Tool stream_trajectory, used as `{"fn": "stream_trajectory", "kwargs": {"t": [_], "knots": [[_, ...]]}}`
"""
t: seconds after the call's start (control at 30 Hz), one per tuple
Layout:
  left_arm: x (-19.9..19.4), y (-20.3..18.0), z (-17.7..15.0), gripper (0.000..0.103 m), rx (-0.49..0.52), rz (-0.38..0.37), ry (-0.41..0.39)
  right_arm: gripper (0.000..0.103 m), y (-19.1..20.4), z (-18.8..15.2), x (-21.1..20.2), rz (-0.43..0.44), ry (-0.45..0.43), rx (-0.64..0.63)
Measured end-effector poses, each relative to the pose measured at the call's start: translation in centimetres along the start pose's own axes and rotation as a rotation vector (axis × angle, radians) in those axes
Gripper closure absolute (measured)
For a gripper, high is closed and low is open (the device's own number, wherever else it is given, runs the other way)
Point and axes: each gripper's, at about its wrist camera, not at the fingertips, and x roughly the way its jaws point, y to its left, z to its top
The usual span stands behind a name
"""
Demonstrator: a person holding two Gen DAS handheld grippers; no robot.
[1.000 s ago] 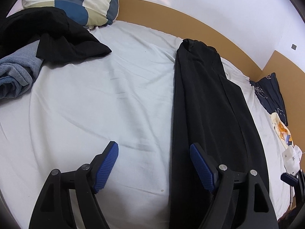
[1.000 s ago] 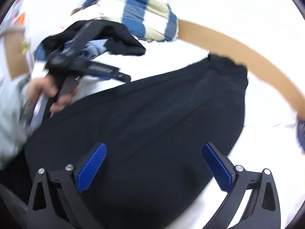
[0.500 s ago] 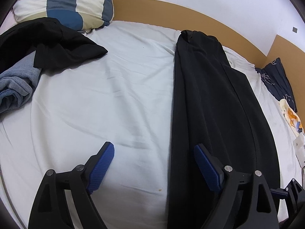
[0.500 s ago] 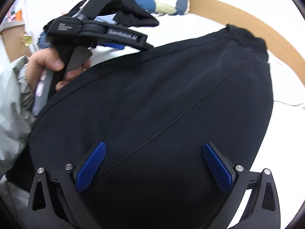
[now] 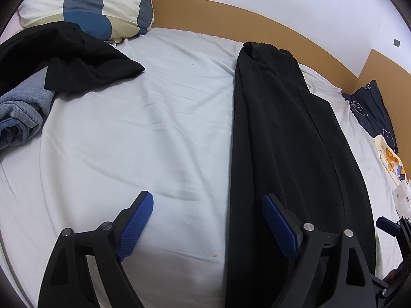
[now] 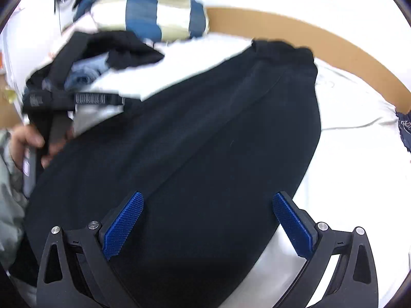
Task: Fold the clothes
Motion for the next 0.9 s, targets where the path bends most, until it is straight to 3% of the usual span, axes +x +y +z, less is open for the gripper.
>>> {"fn": "stream_trajectory", "kwargs": {"t": [0.13, 0.3, 0.57, 0.63, 0.73, 0.9], "knots": [[-0.1, -0.1, -0.1, 0.015, -0.002, 0.001, -0.003, 0.0, 2.9, -0.7, -1.4, -0.062, -0.034, -0.17], [-0.1, 0.0, -0.1, 0.015, -0.007, -0.004, -0.006, 0.0, 2.9, -2.2, -3.6, 0.034, -0.018, -0.198], [-0.1, 0.1, -0.1, 0.015, -0.015, -0.013, -0.011, 0.0, 2.3, -4.1, -6.6, -0.183, -0.185, -0.287], [-0.2, 0.2, -0.1, 0.015, -0.016, -0.014, -0.011, 0.0, 1.6, -4.2, -6.8, -0.22, -0.209, -0.27], [-0.2, 0.2, -0.1, 0.015, -0.017, -0.013, -0.013, 0.0, 0.6, -4.1, -6.9, -0.202, -0.242, -0.217], [-0.2, 0.0, -0.2, 0.015, -0.014, -0.009, -0.013, 0.0, 0.5, -2.1, -4.7, -0.214, -0.198, -0.202]]}}
